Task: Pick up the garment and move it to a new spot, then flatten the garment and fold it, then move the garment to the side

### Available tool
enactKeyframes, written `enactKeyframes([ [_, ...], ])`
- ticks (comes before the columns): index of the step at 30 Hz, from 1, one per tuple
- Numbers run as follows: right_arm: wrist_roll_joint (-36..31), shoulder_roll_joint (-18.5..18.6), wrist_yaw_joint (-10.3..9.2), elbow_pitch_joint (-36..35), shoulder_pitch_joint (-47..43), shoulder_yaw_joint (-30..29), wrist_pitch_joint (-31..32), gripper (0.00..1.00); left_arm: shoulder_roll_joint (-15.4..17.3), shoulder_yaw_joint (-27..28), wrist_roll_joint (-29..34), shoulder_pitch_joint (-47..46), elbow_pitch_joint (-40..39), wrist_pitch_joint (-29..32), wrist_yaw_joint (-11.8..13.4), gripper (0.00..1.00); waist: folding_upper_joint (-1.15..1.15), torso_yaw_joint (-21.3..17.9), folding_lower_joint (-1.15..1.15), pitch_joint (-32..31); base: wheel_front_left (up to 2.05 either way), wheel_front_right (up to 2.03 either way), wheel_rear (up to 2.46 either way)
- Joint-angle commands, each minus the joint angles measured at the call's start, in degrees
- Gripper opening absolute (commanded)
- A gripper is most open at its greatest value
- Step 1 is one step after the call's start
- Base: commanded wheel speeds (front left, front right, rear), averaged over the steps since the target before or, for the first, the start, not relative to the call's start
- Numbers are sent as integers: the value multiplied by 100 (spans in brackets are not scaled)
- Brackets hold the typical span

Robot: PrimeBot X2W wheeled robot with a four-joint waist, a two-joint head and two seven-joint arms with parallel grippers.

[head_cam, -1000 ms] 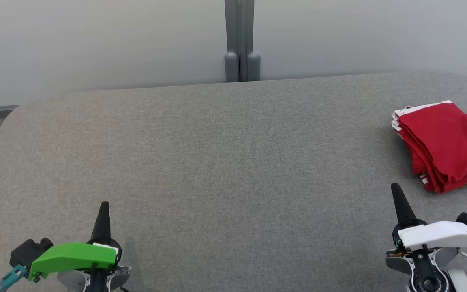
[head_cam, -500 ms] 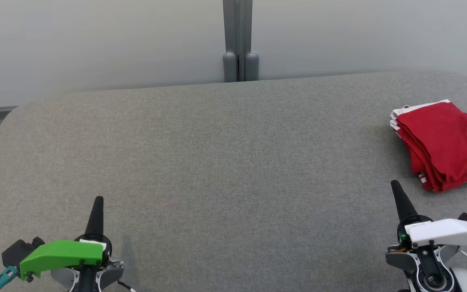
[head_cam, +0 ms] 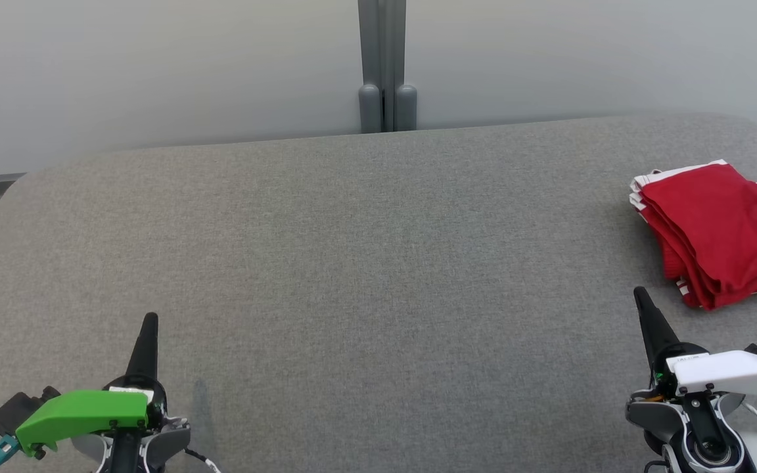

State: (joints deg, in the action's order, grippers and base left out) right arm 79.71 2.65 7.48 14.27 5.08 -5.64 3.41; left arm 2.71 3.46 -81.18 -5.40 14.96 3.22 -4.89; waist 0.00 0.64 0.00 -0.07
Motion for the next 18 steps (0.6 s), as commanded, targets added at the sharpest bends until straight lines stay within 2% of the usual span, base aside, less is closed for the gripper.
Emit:
enactKeyframes([
  [1, 115, 30, 2, -9, 116, -23, 38, 0, 25, 39, -103, -139, -49, 34, -42, 0, 0, -2, 0, 0, 0, 0, 0],
  [18, 813, 32, 2, 13, 162, -76, 218, 0, 28, 221, -730, -141, -116, 224, -132, 0, 0, -37, 0, 3, 0, 0, 0],
])
